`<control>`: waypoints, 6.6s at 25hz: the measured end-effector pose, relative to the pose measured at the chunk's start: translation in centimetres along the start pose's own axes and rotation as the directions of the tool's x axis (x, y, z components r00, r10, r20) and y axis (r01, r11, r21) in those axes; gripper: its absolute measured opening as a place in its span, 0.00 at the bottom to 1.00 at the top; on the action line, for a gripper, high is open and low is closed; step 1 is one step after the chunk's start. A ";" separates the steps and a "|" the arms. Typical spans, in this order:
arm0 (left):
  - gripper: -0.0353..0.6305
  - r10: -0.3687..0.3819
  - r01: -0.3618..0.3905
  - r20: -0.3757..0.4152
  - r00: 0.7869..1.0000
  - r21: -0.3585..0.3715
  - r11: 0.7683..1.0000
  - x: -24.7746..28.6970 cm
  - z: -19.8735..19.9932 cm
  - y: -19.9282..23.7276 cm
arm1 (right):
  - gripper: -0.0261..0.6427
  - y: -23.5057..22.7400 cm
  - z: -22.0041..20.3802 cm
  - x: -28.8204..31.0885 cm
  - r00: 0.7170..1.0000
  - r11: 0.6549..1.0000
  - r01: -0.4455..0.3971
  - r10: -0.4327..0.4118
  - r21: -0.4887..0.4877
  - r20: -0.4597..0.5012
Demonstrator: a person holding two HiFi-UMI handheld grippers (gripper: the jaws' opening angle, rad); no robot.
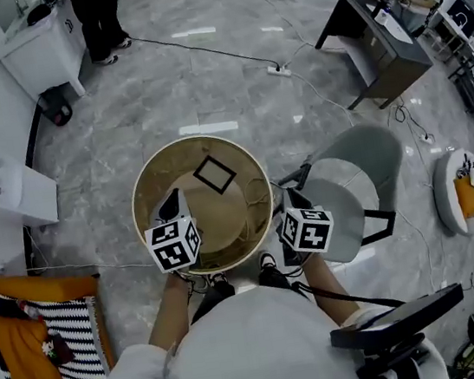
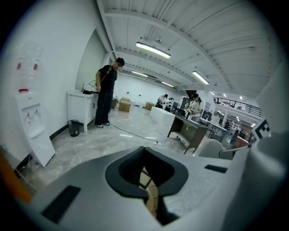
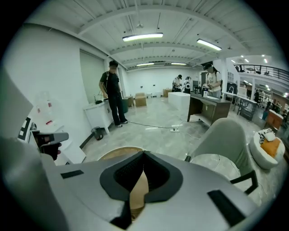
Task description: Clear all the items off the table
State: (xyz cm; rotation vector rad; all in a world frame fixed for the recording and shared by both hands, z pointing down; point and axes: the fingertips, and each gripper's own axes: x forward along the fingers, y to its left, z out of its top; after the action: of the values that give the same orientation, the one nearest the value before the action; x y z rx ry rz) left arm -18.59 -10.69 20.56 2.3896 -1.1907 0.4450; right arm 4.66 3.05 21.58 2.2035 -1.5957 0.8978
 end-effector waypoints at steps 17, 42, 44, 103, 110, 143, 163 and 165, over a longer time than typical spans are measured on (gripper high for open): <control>0.06 0.291 -0.299 -0.079 0.953 -0.131 0.945 -3.2 -4.1 2.6 | 0.08 4.3 -1.9 9.3 0.944 0.957 -0.278 0.256 -0.080 -0.208; 0.06 0.239 -0.298 -0.341 0.909 -0.132 0.946 4.0 -23.8 8.3 | 0.08 6.7 -17.9 19.4 0.887 0.944 -0.310 0.243 -0.115 -0.393; 0.06 0.237 -0.301 -0.352 0.905 -0.141 0.943 4.3 -24.5 8.5 | 0.08 6.6 -18.8 19.5 0.881 0.945 -0.308 0.239 -0.112 -0.408; 0.35 0.242 -0.457 -0.635 0.734 -0.197 0.867 14.8 -36.5 19.2 | 0.08 6.7 -27.0 24.5 0.846 0.970 -0.239 0.185 -0.045 -0.501; 0.35 0.248 -0.444 -0.623 0.741 -0.179 0.878 13.2 -34.2 18.6 | 0.08 6.1 -25.0 23.0 0.870 0.977 -0.212 0.180 -0.018 -0.459; 0.35 -0.165 0.243 -0.654 0.738 0.030 0.969 13.4 -25.3 -16.8 | 0.08 -16.3 -20.3 6.8 0.953 0.877 0.267 -0.179 0.399 -0.246; 0.35 -0.236 0.462 -0.768 0.596 0.088 0.882 17.1 -34.7 -36.3 | 0.08 -31.7 -27.0 3.8 0.919 0.747 0.382 -0.246 0.544 -0.308; 0.35 -0.231 0.452 -0.772 0.592 0.081 0.888 18.1 -35.7 -37.4 | 0.08 -32.9 -27.5 4.1 0.917 0.745 0.385 -0.240 0.544 -0.320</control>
State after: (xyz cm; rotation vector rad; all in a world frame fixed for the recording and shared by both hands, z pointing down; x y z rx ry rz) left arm 18.90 15.50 50.74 2.1646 -0.2739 1.3663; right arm 27.09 26.76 49.67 2.5274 -0.8444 1.6479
